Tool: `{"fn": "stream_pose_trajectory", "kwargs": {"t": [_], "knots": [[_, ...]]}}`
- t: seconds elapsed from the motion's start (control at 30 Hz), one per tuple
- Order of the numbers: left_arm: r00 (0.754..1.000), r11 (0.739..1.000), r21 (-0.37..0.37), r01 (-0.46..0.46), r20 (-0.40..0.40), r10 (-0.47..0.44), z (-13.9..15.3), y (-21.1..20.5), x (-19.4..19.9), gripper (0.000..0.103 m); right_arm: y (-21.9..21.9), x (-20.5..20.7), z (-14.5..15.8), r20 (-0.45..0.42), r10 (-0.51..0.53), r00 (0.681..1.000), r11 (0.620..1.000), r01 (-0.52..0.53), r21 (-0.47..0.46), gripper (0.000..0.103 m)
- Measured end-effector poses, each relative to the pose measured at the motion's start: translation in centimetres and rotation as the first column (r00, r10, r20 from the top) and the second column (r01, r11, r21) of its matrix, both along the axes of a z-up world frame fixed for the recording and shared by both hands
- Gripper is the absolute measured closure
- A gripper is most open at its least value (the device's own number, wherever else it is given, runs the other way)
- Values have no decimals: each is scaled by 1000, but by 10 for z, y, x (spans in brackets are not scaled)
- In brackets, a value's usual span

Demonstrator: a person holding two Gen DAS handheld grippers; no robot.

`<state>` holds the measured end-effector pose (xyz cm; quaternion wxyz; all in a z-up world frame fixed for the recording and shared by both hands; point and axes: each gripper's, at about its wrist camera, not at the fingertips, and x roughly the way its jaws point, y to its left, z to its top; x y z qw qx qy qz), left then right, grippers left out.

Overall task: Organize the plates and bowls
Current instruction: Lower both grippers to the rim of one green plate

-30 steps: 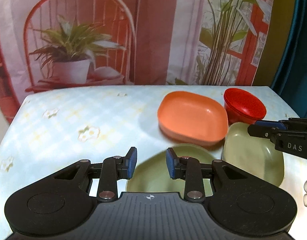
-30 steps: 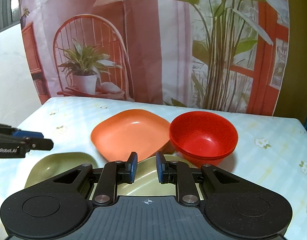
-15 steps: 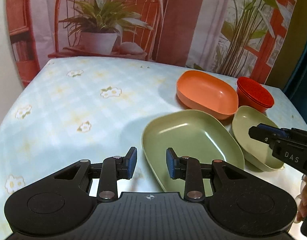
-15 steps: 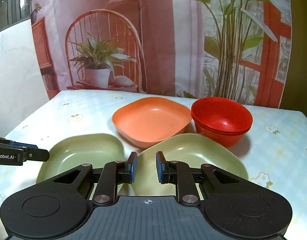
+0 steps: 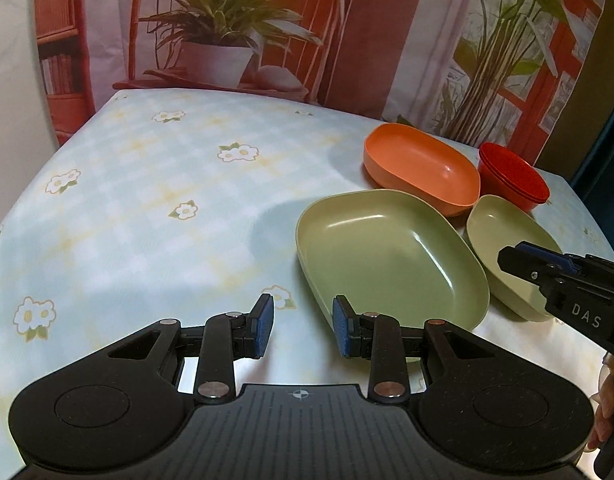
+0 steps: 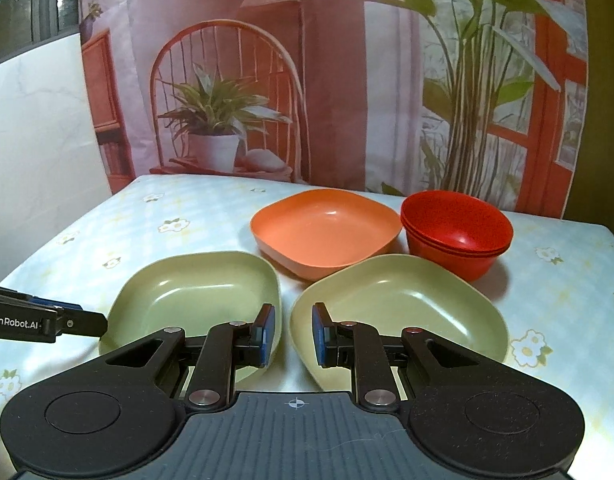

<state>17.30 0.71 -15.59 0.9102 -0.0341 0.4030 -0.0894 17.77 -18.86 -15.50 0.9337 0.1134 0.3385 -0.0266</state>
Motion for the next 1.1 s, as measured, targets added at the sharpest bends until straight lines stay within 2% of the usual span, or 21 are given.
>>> {"fn": "stream_pose_trajectory", "kwargs": {"t": [0.7,0.93,1.03,1.1], "knots": [[1000,1000,-12,9,-22,-9,-21,-1,12,66,10,11,-10,-34,43,999,999,-43,-10,84],[1000,1000,-20,1,-24,-1,-24,2,14,66,16,22,-9,-37,92,995,995,-93,-30,84],[1000,1000,-22,1,-19,-2,-25,2,13,66,17,29,-11,-52,112,992,993,-113,-22,85],[1000,1000,-27,2,-18,-3,-26,3,14,66,16,32,-12,-60,112,992,994,-113,-7,93]]}}
